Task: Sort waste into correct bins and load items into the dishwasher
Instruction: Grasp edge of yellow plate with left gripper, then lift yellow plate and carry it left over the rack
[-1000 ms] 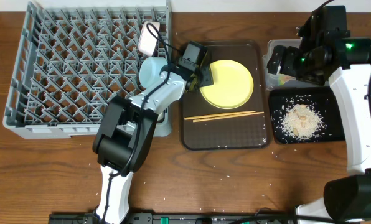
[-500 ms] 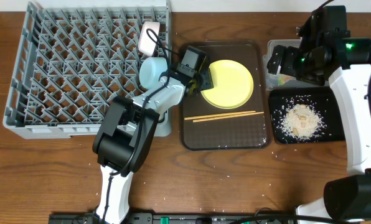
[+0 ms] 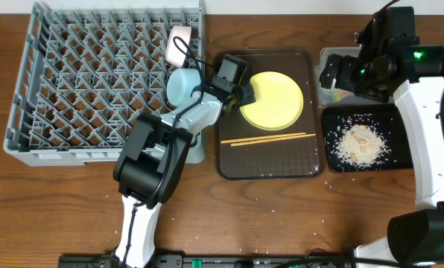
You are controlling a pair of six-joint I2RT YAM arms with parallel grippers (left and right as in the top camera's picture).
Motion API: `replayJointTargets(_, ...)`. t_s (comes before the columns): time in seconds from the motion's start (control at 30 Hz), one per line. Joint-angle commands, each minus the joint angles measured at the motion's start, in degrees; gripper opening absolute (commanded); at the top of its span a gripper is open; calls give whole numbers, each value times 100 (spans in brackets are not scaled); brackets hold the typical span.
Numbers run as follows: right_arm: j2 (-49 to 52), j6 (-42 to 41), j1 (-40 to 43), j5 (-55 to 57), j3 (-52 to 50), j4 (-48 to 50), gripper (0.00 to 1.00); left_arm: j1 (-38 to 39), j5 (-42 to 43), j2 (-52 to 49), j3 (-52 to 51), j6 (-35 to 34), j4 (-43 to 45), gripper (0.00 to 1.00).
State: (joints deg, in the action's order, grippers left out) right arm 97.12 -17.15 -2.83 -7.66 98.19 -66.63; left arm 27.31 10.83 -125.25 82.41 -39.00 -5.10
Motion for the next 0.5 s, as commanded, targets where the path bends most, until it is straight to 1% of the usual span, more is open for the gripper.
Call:
replayJointTargets(0.0,9,48,-57,35,26,-2,99,-17,50,-560,-247,-201,-216,38)
replayJointTargets(0.07,9,48,-57,35,26,-2,99,-17,26,-560,-247,-199,-221,31)
replayJointTargets(0.1,9,48,-57,35,26,-2,99,-17,7,-560,-247,-199,-221,26)
replayJointTargets(0.13,9,48,-57,35,26,-4,99,-17,4,-560,-247,-197,-216,19)
replayJointTargets(0.17,9,48,-57,35,26,-2,99,-17,4,-560,-247,-197,-205,8)
replayJointTargets(0.33,9,48,-57,35,26,-2,99,-46,11,-511,-247,-111,-94,7)
replayJointTargets(0.47,9,48,-57,35,26,-2,99,-140,127,-258,-236,-101,-74,8)
